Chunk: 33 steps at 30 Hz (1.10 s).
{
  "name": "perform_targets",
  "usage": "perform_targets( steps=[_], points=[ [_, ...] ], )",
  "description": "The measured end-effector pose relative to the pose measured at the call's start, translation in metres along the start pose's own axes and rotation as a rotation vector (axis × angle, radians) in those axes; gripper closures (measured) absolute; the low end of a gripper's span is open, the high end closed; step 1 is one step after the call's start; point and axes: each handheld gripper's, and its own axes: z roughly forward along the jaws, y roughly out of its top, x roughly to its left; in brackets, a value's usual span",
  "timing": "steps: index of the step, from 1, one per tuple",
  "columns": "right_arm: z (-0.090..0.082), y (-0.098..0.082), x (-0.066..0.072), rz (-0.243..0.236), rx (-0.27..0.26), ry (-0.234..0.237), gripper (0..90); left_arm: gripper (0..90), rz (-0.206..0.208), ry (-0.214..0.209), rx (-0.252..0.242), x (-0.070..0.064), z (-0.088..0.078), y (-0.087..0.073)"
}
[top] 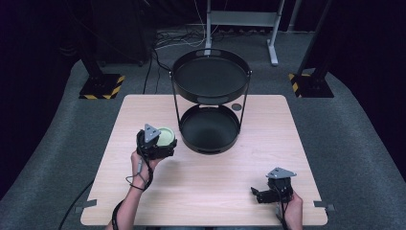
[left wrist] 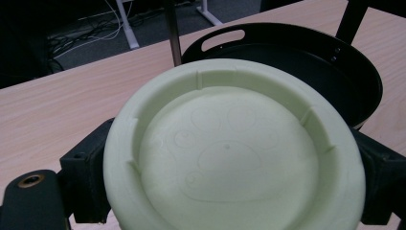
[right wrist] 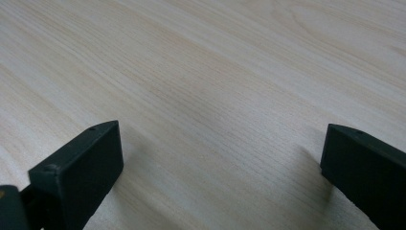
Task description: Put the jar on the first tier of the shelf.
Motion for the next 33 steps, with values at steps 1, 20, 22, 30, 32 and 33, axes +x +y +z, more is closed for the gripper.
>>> perform_targets(
  steps=[1,20,22,30,32,33],
  points=[
    [0.000,0.000,0.000,-0.001,0.000,0.000,0.1,11.3,0.002,-0.002,0.000,0.000,0.001,0.001],
    [0.000,0.000,0.000,0.000,0.000,0.000,0.1,11.4,0.001,-0.033,-0.014,-0.013,0.016,0.015],
    [0.000,0.000,0.000,0.000,0.000,0.000,0.1,11.3,0.002,-0.038,-0.016,-0.014,0.018,0.017],
    [0.000,0.000,0.000,0.000,0.000,0.000,0.1,11.3,0.003,-0.048,-0.020,-0.018,0.023,0.022],
    [0.000,0.000,0.000,0.000,0.000,0.000,0.1,11.3,0.000,-0.051,-0.021,-0.018,0.024,0.022],
    [0.000,0.000,0.000,0.000,0.000,0.000,0.1,11.4,-0.001,-0.052,-0.021,-0.019,0.025,0.023]
  ],
)
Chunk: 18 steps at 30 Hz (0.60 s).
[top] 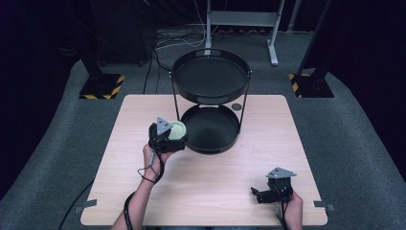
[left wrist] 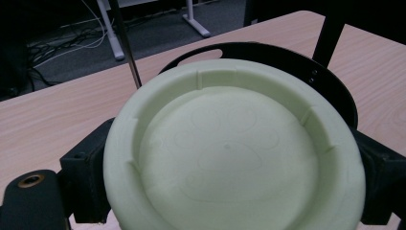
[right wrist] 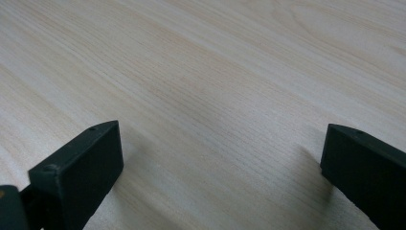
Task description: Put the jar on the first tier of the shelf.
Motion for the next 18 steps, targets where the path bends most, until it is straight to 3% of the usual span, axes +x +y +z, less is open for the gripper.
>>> perform_targets(
  steps=[18],
  points=[
    [0.000,0.000,0.000,0.000,0.000,0.000,0.1,11.3,0.013,-0.022,-0.001,-0.010,0.013,0.010]
  ],
)
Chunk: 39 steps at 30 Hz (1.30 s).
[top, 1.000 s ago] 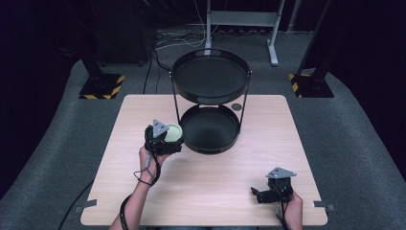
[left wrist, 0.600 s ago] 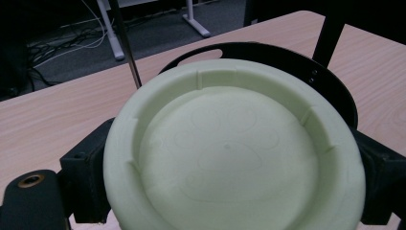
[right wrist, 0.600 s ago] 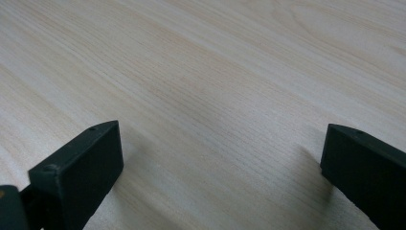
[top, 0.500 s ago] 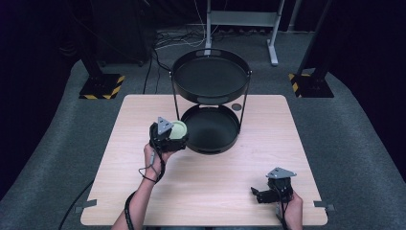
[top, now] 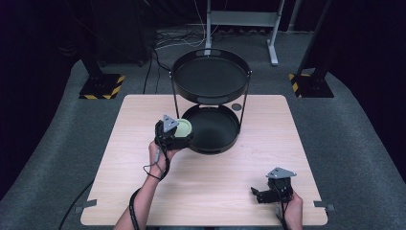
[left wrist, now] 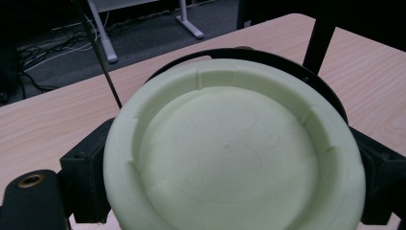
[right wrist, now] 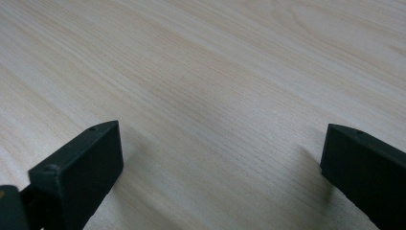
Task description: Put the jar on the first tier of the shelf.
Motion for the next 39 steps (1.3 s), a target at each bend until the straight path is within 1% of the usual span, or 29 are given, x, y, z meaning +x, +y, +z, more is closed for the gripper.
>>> perform_targets(
  steps=[13,39],
  points=[
    [0.000,0.000,0.000,0.001,0.001,0.002,0.0,11.3,0.007,-0.020,-0.004,-0.005,0.009,0.005],
    [0.000,0.000,0.000,0.000,0.000,0.000,0.0,11.3,0.018,-0.044,0.000,-0.017,0.028,0.013]
  ],
)
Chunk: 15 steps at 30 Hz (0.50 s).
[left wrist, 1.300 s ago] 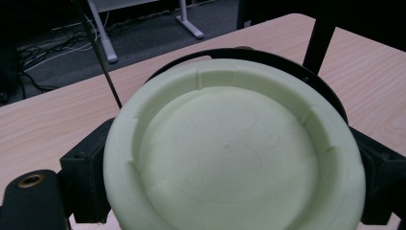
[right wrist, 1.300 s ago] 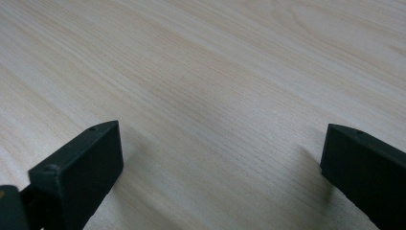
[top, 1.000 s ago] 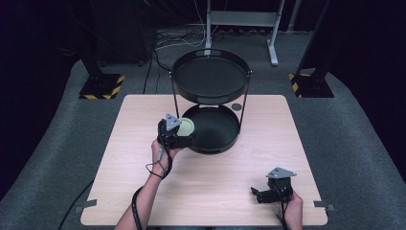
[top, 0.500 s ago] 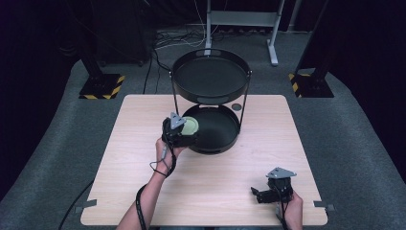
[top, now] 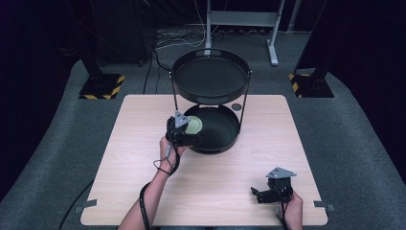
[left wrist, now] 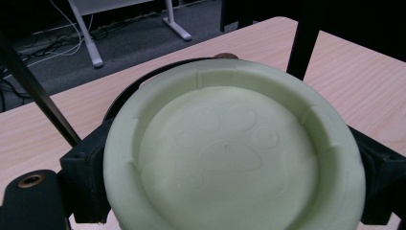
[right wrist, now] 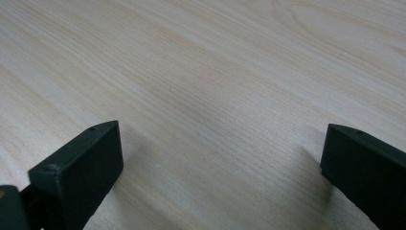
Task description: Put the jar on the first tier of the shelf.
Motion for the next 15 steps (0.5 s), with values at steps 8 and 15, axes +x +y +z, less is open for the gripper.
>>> perform_targets(
  steps=[8,15],
  points=[
    [0.0000,0.0000,0.0000,0.000,0.000,0.000,0.1,11.3,-0.005,-0.008,-0.001,-0.0024,0.0052,0.0019],
    [0.0000,0.0000,0.0000,0.000,0.000,0.000,0.0,11.3,-0.002,-0.013,0.003,-0.0048,0.0105,0.0021]
  ],
)
